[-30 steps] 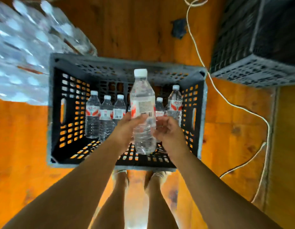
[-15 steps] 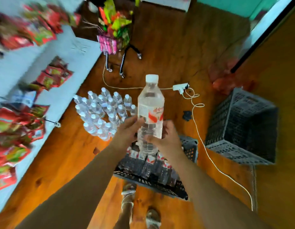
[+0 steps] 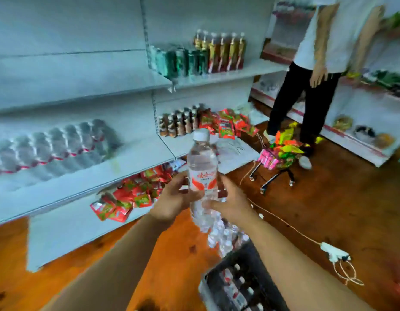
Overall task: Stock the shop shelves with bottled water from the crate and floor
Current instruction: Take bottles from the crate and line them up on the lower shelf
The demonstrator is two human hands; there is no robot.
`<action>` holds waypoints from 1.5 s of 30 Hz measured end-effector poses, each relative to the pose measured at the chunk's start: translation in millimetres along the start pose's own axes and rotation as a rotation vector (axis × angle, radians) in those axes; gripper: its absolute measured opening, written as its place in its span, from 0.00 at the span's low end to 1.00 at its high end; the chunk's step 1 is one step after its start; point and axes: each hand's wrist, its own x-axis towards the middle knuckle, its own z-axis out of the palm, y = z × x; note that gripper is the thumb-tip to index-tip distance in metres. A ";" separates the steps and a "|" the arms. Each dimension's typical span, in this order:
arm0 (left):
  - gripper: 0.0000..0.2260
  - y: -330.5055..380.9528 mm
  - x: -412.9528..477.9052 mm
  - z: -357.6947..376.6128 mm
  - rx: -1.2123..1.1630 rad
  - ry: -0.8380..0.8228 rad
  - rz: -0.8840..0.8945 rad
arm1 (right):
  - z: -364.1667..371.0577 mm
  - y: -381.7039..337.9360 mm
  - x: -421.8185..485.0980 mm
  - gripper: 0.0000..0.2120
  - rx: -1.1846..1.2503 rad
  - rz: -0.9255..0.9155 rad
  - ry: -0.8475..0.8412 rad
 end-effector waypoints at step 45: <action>0.12 -273.7 389.8 -536.4 0.088 0.892 0.158 | 511.8 144.1 614.4 0.33 0.220 -0.339 -0.108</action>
